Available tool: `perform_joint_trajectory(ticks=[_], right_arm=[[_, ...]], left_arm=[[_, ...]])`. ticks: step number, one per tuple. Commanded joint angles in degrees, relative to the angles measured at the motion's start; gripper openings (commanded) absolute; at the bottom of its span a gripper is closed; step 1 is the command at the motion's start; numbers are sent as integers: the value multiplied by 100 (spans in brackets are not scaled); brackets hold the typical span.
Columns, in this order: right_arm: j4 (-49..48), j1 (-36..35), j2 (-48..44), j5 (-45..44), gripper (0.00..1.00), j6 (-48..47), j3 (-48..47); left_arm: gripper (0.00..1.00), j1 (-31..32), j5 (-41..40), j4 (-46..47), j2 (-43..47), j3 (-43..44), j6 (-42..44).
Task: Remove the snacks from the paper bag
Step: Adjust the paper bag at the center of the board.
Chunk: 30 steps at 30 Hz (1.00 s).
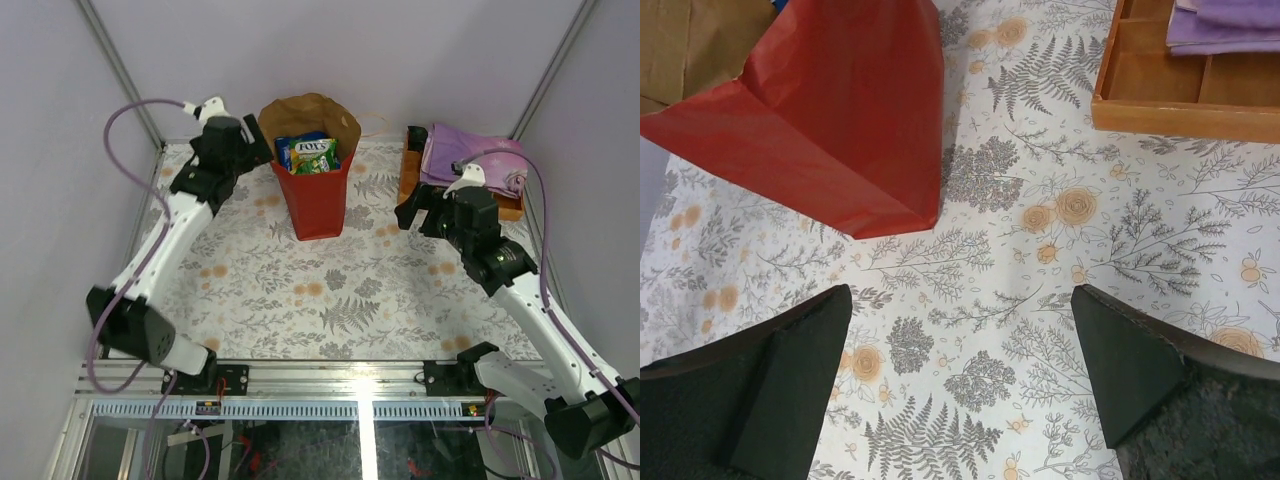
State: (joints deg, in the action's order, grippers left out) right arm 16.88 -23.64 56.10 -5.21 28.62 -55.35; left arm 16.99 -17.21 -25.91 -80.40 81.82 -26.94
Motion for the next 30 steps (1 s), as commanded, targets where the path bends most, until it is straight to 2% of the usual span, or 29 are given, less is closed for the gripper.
perform_joint_trajectory(ticks=[1,6,10,17,24,29,30], right_arm=[[43,-21,-400,183,100,91,-164],[106,-27,-724,-24,99,113,34],[141,-27,-793,-71,100,110,114],[78,-26,-734,-67,100,84,180],[5,-23,-688,3,100,100,262],[-57,-26,-679,-32,100,96,373],[-55,-24,-667,-32,100,106,377]], left_arm=[[100,2,-776,-282,-1116,1250,33],[100,-201,-711,-584,-2232,2290,-10],[92,-462,-163,-470,-2709,2571,-132],[73,-552,29,-435,-3349,3041,-118],[36,-546,162,-312,-3578,3235,-109],[1,-539,21,-180,-3487,3200,0],[0,-539,-24,-166,-3455,3200,53]])
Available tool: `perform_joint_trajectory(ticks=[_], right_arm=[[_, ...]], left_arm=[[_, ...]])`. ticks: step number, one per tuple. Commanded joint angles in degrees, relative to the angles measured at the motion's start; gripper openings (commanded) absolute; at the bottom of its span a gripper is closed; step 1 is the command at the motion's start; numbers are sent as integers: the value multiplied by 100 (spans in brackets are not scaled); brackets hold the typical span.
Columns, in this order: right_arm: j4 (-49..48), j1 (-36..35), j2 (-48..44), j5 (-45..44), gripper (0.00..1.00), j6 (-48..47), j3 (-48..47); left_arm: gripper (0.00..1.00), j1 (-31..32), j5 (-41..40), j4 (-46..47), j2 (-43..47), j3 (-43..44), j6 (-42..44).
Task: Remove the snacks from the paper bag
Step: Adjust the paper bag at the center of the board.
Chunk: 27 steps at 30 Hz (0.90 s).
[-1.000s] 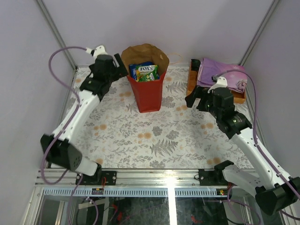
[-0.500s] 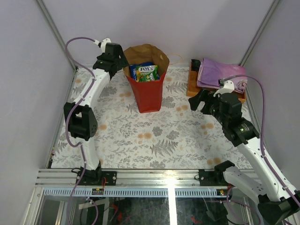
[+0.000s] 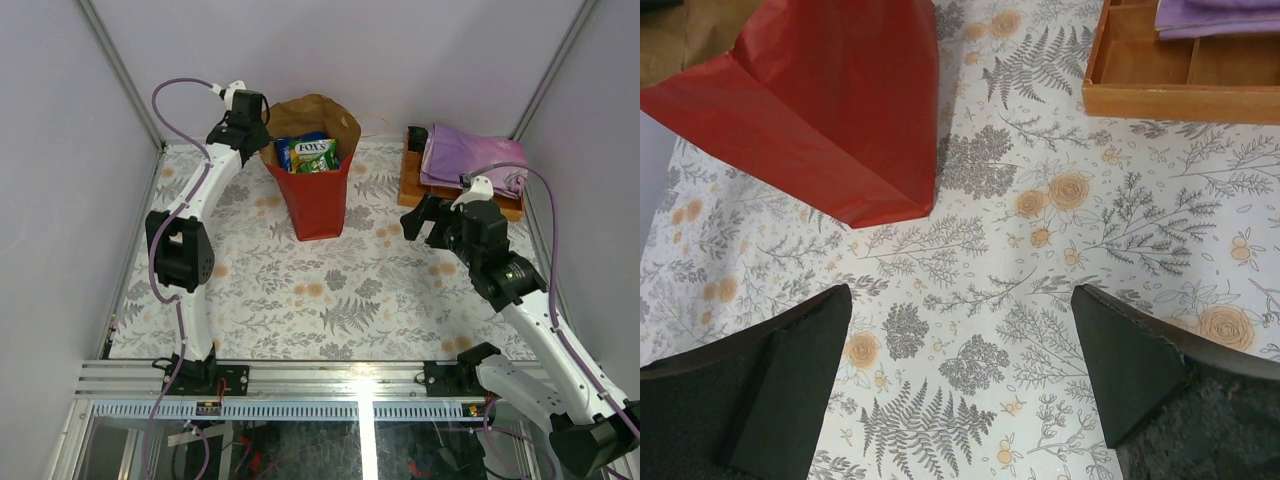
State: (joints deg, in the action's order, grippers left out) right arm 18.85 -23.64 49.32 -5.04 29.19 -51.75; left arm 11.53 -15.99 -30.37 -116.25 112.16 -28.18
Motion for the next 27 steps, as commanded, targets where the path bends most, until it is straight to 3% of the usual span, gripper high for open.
perform_joint_trajectory(ticks=[1,11,17,27], right_arm=[[-248,-27,20,-50,100,37,18],[-482,-26,-33,243,100,20,194],[-377,-25,85,233,100,11,149],[-323,-24,162,389,100,35,122]], left_arm=[[0,-3,-213,293,175,178,244],[0,-434,-198,199,580,544,1339],[0,-540,-618,261,624,696,2293],[0,-617,-805,18,64,2376,3228]])
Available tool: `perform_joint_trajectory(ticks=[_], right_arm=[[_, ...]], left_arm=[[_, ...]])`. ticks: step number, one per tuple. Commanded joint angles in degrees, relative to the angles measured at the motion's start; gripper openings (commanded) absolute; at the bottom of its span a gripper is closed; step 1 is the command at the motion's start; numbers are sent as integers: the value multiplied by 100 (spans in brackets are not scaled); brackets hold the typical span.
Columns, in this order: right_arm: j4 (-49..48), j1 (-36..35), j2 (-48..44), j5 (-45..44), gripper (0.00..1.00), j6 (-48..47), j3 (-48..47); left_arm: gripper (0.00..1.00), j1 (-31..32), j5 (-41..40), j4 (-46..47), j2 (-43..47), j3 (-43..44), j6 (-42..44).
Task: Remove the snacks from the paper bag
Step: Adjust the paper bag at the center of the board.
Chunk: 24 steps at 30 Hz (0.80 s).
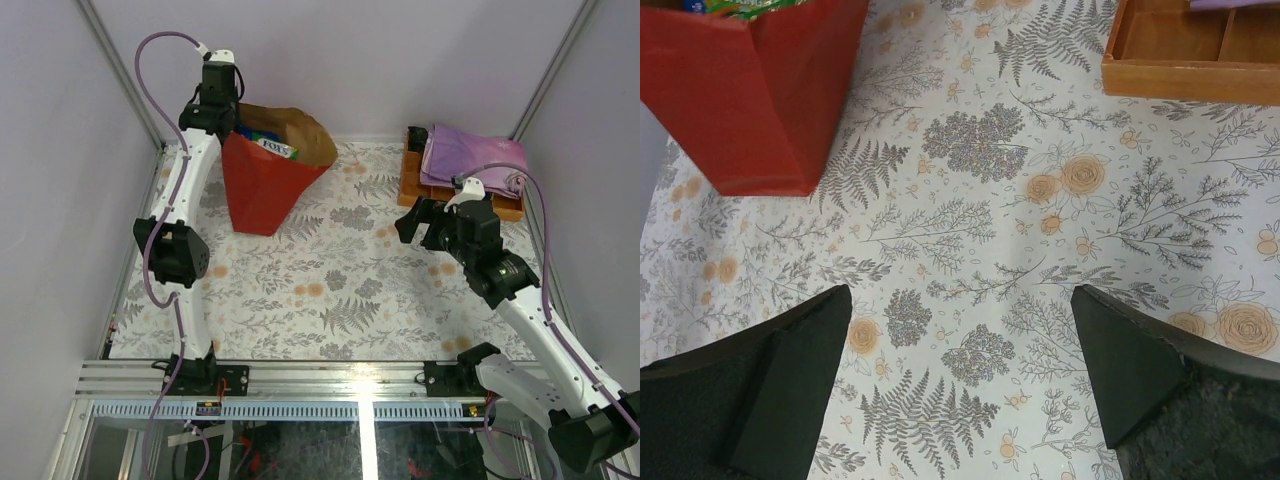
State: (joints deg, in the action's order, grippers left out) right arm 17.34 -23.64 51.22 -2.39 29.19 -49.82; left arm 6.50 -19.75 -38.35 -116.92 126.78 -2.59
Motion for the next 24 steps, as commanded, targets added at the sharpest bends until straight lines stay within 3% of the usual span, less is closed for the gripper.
perform_joint_trajectory(ticks=[1,6,10,14,20,24], right_arm=[[-186,-22,-25,132,100,41,-47],[-253,-26,72,214,100,98,14],[-238,-22,120,249,100,78,21],[-364,-25,179,309,99,61,195],[-733,-26,663,714,99,386,431],[-1466,-26,1019,860,99,783,788]], left_arm=[[0,-110,-272,838,137,961,719],[0,317,454,1104,305,464,1221],[0,1179,-147,1573,177,-248,2022],[0,1691,-311,1711,-17,-554,2166],[0,2231,-156,3049,838,-2506,2304],[0,2482,-310,3593,1363,-3510,2625]])
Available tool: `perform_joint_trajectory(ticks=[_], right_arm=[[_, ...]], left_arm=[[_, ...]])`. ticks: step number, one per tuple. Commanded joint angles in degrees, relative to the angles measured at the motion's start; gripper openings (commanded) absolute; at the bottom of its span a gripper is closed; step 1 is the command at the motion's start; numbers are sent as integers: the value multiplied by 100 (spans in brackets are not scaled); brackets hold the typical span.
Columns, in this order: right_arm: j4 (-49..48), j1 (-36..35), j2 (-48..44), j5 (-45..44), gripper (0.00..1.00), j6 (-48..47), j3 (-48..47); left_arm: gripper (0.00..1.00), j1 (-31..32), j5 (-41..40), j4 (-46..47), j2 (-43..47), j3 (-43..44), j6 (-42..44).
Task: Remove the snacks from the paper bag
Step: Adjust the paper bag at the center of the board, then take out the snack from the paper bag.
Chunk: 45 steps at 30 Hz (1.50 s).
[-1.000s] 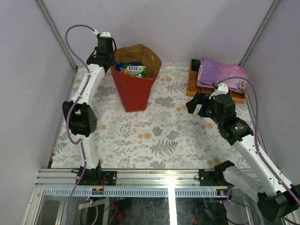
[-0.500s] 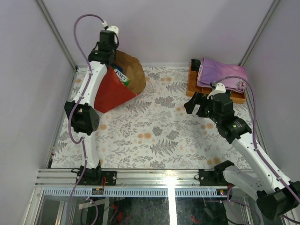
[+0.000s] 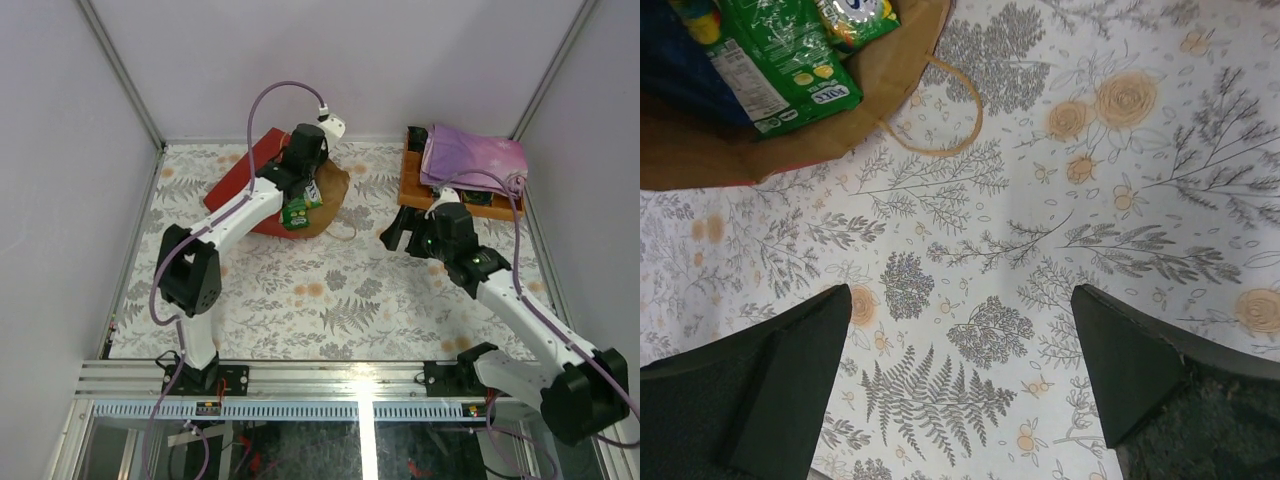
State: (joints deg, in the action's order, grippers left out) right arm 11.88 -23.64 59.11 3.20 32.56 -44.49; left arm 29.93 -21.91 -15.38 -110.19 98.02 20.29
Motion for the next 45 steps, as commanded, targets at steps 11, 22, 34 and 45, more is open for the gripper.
perform_joint_trajectory(ticks=[11,22,34,45], right_arm=[[-3296,-356,2065,626,100,1850,348],[-4646,-1283,3992,-231,90,1927,-791],[-4515,-1669,6048,-413,79,1552,-2634],[-4524,-1696,6796,-280,47,1530,-3405]], left_arm=[[100,288,375,779,1389,-1403,-214],[100,278,3225,1487,4012,-2837,-2682],[100,-149,1822,392,4341,-2959,-3222],[100,-736,2419,608,3958,-3118,-3436]])
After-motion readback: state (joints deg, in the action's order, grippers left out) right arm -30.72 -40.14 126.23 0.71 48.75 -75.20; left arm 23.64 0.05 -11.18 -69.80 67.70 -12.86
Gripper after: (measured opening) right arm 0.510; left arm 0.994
